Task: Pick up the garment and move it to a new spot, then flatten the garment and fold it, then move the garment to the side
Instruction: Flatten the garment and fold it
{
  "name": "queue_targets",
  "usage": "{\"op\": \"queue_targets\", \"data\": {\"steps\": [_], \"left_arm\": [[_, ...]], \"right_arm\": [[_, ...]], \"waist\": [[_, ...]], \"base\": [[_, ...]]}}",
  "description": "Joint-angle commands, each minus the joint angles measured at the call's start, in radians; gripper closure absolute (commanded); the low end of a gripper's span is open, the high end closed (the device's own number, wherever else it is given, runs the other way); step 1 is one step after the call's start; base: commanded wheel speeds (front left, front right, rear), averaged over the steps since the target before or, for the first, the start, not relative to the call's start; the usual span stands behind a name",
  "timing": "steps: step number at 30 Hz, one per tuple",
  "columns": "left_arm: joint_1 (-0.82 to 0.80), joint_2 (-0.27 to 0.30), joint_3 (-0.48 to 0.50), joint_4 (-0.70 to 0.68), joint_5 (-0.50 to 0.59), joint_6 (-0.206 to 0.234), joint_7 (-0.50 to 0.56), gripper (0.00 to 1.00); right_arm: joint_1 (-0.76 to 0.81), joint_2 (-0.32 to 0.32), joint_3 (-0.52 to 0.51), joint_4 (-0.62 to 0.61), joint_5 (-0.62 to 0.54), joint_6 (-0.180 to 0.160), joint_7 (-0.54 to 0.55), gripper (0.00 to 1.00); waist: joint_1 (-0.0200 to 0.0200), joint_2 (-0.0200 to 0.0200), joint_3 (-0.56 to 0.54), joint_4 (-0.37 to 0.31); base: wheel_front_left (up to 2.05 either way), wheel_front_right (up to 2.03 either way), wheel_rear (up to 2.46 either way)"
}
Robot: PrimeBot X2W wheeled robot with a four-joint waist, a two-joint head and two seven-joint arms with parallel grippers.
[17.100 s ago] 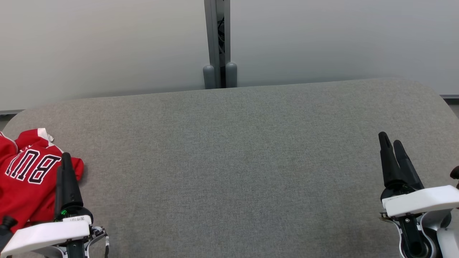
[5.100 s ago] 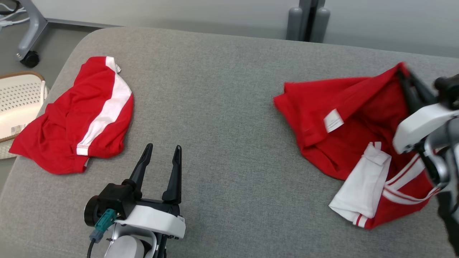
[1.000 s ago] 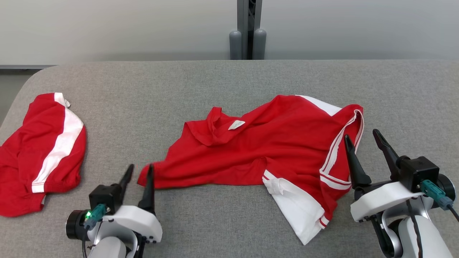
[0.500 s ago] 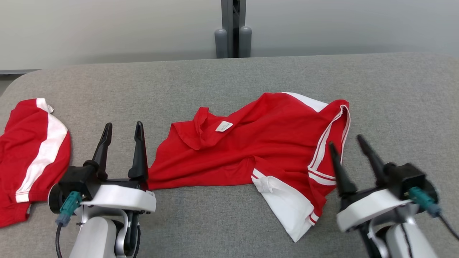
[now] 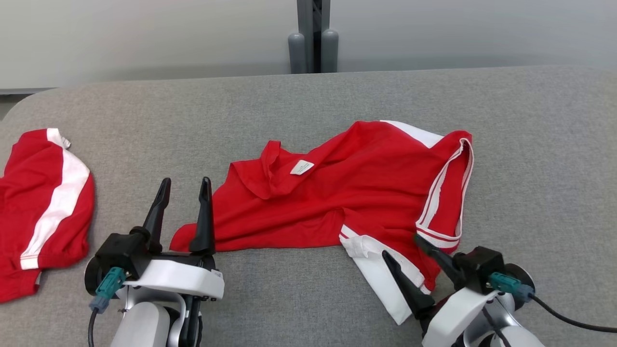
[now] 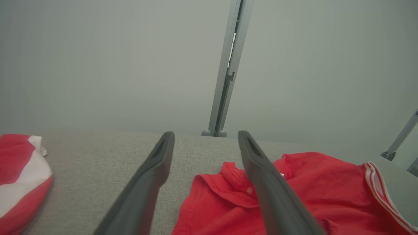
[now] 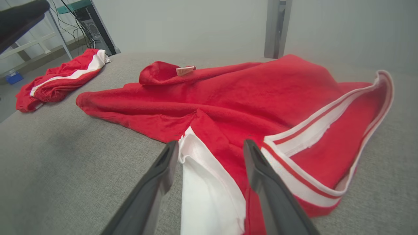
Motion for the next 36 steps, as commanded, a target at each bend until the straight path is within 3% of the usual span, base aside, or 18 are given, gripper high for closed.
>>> {"op": "queue_targets", "data": {"steps": [1,9,18,20,21,36], "left_arm": [[-0.002,0.003,-0.003,0.004,-0.008,0.0,-0.003,0.0],[-0.009,0.003,-0.031,0.013,-0.022,0.008,-0.003,0.0],[-0.013,0.003,-0.049,0.014,-0.04,0.016,-0.003,0.0],[-0.012,0.003,-0.052,0.015,-0.043,0.017,-0.003,0.0],[-0.012,0.003,-0.052,0.016,-0.044,0.018,-0.003,0.0],[0.006,0.003,-0.051,0.017,-0.044,0.025,-0.003,0.0]], "right_arm": [[-0.018,-0.014,0.015,0.005,0.003,0.0,0.008,0.0],[-0.087,-0.058,0.11,0.074,-0.059,0.0,0.019,0.0],[-0.147,-0.065,0.128,0.183,-0.119,0.0,0.023,0.0],[-0.157,-0.064,0.13,0.198,-0.122,0.0,0.025,0.76],[-0.162,-0.062,0.132,0.206,-0.119,0.0,0.024,1.0],[-0.201,-0.034,0.253,0.105,-0.057,0.0,0.007,1.0]], "waist": [[0.0,-0.0001,0.001,0.007],[0.0,-0.0001,0.014,0.059],[0.0,-0.0001,0.031,0.123],[0.0,-0.0001,0.033,0.132],[0.0,-0.0001,0.032,0.136],[0.0,-0.0001,0.004,0.143]], "base": [[0.0,0.0,0.0],[0.0,0.0,0.0],[0.0,0.0,0.0],[0.0,0.0,0.0],[0.0,0.0,0.0],[0.0,0.0,0.0]]}}
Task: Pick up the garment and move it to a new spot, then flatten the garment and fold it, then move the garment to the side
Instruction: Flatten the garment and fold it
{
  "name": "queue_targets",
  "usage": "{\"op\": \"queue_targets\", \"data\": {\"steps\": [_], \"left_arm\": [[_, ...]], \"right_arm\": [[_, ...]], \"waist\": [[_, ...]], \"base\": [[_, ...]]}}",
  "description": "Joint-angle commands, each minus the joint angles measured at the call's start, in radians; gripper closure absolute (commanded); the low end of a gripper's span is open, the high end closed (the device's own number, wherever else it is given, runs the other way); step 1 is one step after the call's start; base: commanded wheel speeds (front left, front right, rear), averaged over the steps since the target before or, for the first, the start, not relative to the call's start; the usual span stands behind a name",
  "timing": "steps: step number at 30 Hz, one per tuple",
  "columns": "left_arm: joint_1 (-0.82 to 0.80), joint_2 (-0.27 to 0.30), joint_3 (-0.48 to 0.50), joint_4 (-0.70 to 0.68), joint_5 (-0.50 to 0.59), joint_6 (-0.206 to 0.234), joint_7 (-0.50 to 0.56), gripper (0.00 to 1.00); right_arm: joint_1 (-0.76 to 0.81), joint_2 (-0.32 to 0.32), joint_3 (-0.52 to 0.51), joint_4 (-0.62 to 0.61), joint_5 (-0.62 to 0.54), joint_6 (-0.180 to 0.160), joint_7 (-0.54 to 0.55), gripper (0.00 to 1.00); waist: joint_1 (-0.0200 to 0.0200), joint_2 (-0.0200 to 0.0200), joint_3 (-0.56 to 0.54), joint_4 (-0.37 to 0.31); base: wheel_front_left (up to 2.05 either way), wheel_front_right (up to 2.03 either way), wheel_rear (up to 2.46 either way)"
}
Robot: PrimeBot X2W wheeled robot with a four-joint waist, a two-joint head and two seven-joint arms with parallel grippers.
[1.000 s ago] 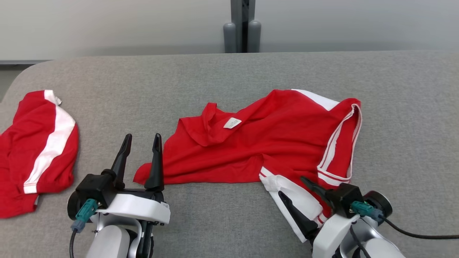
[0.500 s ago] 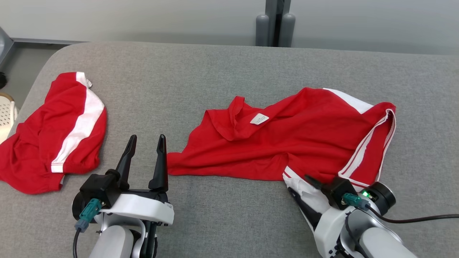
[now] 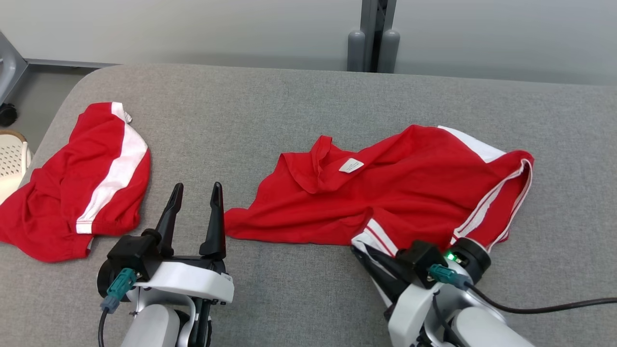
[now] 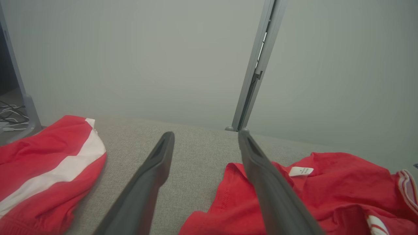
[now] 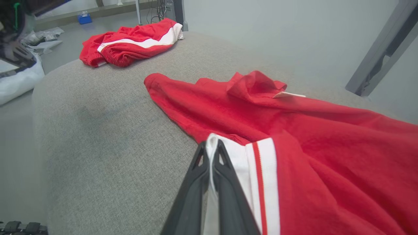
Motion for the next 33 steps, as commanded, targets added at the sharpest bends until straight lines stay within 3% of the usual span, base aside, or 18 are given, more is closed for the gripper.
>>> {"op": "queue_targets", "data": {"steps": [1,4,5,10,18,24,25,33], "left_arm": [[0.008,0.003,0.0,-0.001,-0.001,0.006,-0.003,0.0],[0.011,0.003,-0.001,0.0,0.001,0.005,-0.003,0.0],[0.012,0.003,-0.001,0.001,0.003,0.004,-0.003,0.0],[0.02,0.003,0.007,0.002,0.011,0.005,-0.003,0.0],[0.039,0.003,0.029,0.002,0.015,-0.003,-0.003,0.0],[0.054,0.003,0.034,-0.002,0.01,-0.001,-0.003,0.0],[0.058,0.004,0.036,-0.006,0.01,0.001,-0.003,0.0],[0.056,0.003,0.049,-0.012,0.025,0.001,-0.003,0.0]], "right_arm": [[-0.011,0.003,0.005,-0.005,0.006,0.0,0.007,1.0],[0.0,0.006,0.045,0.002,0.028,0.0,0.041,1.0],[0.001,-0.001,0.061,0.011,0.028,0.0,0.059,0.0],[-0.004,-0.007,0.109,0.006,0.065,0.0,0.08,0.0],[0.019,-0.03,0.039,-0.084,0.118,0.0,0.057,0.0],[0.107,-0.023,-0.155,-0.165,0.098,0.0,0.06,0.0],[0.146,-0.011,-0.231,-0.179,0.085,0.0,0.07,0.0],[0.296,0.042,-0.381,-0.227,0.076,0.0,0.109,0.0]], "waist": [[0.0,0.0,-0.002,0.0],[0.0,0.0,-0.006,-0.001],[0.0,0.0,-0.007,-0.001],[0.0,0.0,-0.015,-0.013],[0.0,0.0,-0.045,-0.084],[0.0,0.0,-0.083,-0.147],[0.0,0.0,-0.084,-0.164],[0.0,0.0,-0.068,-0.206]], "base": [[0.0,0.0,0.0],[0.0,0.0,0.0],[0.0,0.0,0.0],[0.0,0.0,0.0],[0.0,0.0,0.0],[0.0,0.0,0.0],[0.0,0.0,0.0],[0.0,0.0,0.0]]}}
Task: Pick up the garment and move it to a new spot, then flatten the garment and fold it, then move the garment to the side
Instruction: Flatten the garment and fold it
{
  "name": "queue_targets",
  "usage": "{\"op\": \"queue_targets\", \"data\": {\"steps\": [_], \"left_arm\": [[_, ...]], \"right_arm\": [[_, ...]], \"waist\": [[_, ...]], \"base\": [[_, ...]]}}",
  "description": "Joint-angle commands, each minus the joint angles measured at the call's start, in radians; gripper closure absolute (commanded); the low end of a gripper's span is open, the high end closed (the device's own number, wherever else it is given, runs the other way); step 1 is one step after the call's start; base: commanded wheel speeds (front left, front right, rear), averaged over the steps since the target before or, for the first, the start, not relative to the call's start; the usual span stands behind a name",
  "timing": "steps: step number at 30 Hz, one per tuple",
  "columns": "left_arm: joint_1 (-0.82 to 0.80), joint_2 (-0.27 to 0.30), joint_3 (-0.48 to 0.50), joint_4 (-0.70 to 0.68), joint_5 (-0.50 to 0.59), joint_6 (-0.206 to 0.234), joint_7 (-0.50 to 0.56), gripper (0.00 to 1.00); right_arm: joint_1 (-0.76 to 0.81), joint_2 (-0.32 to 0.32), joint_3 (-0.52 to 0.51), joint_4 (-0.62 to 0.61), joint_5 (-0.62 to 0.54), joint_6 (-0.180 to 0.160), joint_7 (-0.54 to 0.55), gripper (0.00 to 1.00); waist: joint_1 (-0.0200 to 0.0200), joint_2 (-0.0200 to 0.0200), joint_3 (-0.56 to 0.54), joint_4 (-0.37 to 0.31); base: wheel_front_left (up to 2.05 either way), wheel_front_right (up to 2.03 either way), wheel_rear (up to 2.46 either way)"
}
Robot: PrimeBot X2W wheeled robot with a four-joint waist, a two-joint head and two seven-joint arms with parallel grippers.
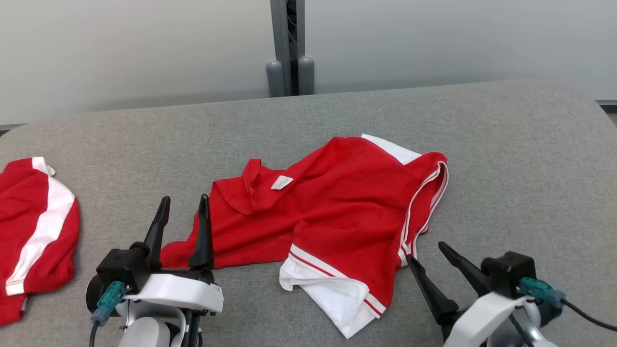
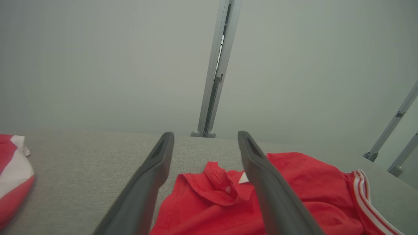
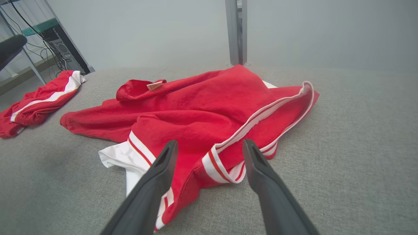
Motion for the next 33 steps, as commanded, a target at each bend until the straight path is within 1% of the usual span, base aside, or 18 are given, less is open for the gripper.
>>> {"op": "queue_targets", "data": {"steps": [1,4,6,11,15,21,27,30,33], "left_arm": [[0.009,0.003,0.007,-0.003,0.009,0.001,-0.003,0.0],[0.005,0.003,0.011,-0.002,0.012,-0.004,-0.003,0.0],[-0.002,0.003,0.013,-0.002,0.014,-0.006,-0.003,0.0],[-0.017,0.003,0.011,0.002,0.014,-0.011,-0.003,0.0],[-0.032,0.003,0.002,0.005,0.011,-0.015,-0.003,0.0],[-0.04,0.003,-0.006,0.012,0.011,-0.013,-0.003,0.0],[-0.054,0.003,-0.01,0.016,0.005,-0.014,-0.003,0.0],[-0.054,0.003,-0.015,0.016,0.001,-0.012,-0.003,0.0],[-0.051,0.003,-0.015,0.013,-0.005,-0.006,-0.003,0.0]], "right_arm": [[0.028,0.007,-0.02,-0.016,0.0,0.0,0.005,0.0],[0.055,0.012,-0.018,-0.032,0.001,0.0,0.003,0.0],[0.058,0.005,0.004,-0.042,-0.005,0.0,0.001,0.0],[0.054,-0.009,0.065,-0.043,0.022,0.0,-0.003,0.0],[0.037,-0.012,0.116,-0.022,0.057,0.0,-0.008,0.0],[0.009,-0.008,0.15,0.035,0.108,0.0,-0.015,0.0],[-0.016,-0.009,0.162,0.096,0.143,0.0,-0.007,0.0],[-0.023,-0.005,0.183,0.096,0.16,0.0,-0.021,0.0],[-0.025,-0.003,0.174,0.104,0.185,0.0,-0.018,0.0]], "waist": [[0.0,0.0,0.01,-0.01],[0.0,0.0,0.02,-0.016],[0.0,0.0,0.026,-0.016],[0.0,0.0,0.039,-0.012],[0.0,0.0,0.051,0.002],[0.0,0.0,0.07,0.034],[0.0,0.0,0.083,0.065],[0.0,0.0,0.088,0.079],[0.0,0.0,0.092,0.087]], "base": [[0.0,0.0,0.0],[0.0,0.0,0.0],[0.0,0.0,0.0],[0.0,0.0,0.0],[0.0,0.0,0.0],[0.0,0.0,0.0],[0.0,0.0,0.0],[0.0,0.0,0.0],[0.0,0.0,0.0]]}}
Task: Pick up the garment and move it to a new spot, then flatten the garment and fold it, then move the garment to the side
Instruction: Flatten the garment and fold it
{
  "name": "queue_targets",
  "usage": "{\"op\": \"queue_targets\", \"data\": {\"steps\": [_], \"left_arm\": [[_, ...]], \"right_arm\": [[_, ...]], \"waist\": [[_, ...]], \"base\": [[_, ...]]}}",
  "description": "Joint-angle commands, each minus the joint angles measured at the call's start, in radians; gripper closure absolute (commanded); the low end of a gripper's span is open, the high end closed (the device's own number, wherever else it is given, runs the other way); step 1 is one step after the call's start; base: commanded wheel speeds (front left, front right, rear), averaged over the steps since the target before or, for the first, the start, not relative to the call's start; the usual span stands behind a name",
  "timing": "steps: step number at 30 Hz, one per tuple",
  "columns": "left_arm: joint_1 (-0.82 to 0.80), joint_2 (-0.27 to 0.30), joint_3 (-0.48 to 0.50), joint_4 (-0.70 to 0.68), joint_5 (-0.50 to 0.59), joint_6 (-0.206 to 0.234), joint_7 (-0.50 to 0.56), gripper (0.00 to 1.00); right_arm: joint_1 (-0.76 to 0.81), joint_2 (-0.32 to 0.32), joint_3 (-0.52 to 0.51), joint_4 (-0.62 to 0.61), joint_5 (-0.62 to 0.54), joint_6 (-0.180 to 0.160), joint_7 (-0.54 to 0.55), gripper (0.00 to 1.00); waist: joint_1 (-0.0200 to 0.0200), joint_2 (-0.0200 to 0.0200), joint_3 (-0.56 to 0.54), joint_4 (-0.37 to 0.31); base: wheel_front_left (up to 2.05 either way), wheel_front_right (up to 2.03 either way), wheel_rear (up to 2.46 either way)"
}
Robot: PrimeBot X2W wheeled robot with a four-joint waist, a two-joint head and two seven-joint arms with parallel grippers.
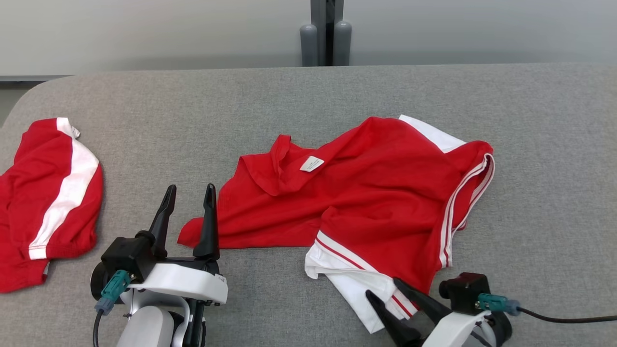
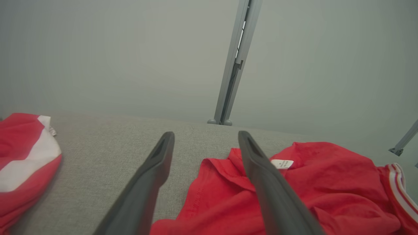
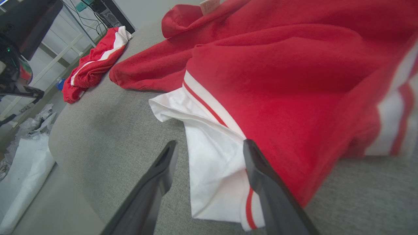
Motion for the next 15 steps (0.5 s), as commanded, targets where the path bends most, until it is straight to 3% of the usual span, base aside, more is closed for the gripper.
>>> {"op": "queue_targets", "data": {"steps": [1,15], "left_arm": [[-0.01,0.003,0.001,-0.001,-0.006,0.003,-0.003,0.0],[-0.015,0.004,-0.01,-0.003,-0.015,0.007,-0.003,0.0]], "right_arm": [[-0.01,-0.015,-0.011,0.01,-0.004,0.0,0.003,0.0],[-0.016,0.001,-0.035,0.059,-0.013,0.0,0.01,0.0]], "waist": [[0.0,0.0,0.003,0.005],[0.0,0.0,0.01,0.015]], "base": [[0.0,0.0,0.0],[0.0,0.0,0.0]]}}
